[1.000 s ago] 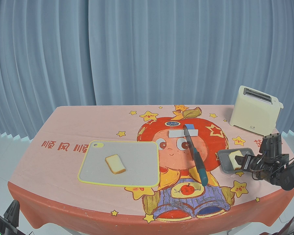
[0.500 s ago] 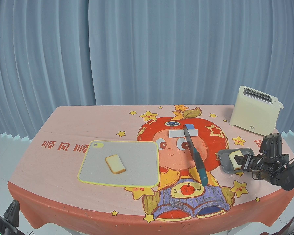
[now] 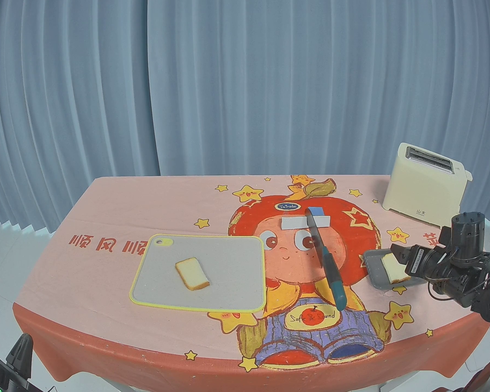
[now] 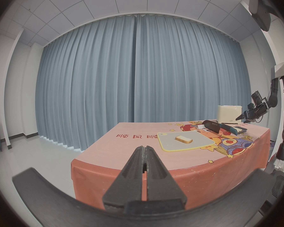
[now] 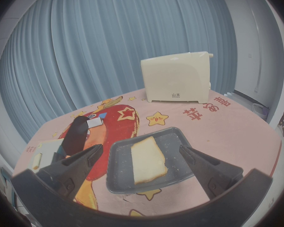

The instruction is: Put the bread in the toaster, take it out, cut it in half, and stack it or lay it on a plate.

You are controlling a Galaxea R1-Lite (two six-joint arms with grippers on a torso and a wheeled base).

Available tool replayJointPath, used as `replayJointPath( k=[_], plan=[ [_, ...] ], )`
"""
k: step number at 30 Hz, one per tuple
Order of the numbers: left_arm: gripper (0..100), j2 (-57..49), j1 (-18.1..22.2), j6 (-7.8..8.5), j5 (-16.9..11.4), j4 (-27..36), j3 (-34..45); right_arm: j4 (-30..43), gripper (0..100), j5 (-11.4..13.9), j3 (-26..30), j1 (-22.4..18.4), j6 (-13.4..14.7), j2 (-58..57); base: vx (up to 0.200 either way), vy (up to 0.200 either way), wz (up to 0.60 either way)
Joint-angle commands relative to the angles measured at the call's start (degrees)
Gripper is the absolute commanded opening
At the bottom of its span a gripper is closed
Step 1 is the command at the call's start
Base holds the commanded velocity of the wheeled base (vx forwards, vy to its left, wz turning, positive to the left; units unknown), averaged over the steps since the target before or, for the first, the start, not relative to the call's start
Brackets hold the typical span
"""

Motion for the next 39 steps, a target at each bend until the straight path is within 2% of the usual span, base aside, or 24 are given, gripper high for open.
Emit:
replayJointPath(
  k=[1, 2, 7, 10, 21, 29, 39],
  plan=[
    [0, 0.0, 0.0, 0.0, 0.0, 0.0, 1.0, 0.0, 100, -0.1, 0.0, 0.7, 0.0, -2.8, 0.0, 0.0, 0.0],
    [0, 0.0, 0.0, 0.0, 0.0, -0.1, 1.0, -0.1, 100, -0.2, 0.4, 1.0, -1.1, -3.9, 0.0, 0.0, 0.0],
    [0, 0.0, 0.0, 0.0, 0.1, -0.1, 1.0, 0.0, 100, -0.3, 0.3, 1.5, -1.6, -5.8, 0.0, 0.0, 0.0],
    [0, 0.0, 0.0, 0.0, 0.1, -0.1, 1.0, 0.0, 100, -0.3, 0.5, 2.0, -2.9, -7.3, 0.0, 0.0, 0.0],
    [0, 0.0, 0.0, 0.0, 0.0, -0.1, 1.0, 0.6, 100, -1.0, 1.1, 5.6, -3.6, -10.6, 0.0, 0.0, 0.0],
    [0, 0.0, 0.0, 0.0, 0.0, 0.0, 1.0, 0.0, 100, -1.4, 2.1, 7.2, -5.9, -11.4, 0.0, 0.0, 0.0],
    [0, 0.0, 0.0, 0.0, 0.0, 0.0, 1.0, 0.5, 100, -1.4, 3.2, 9.3, -6.6, -12.1, 0.0, 0.2, 0.0]
  ],
)
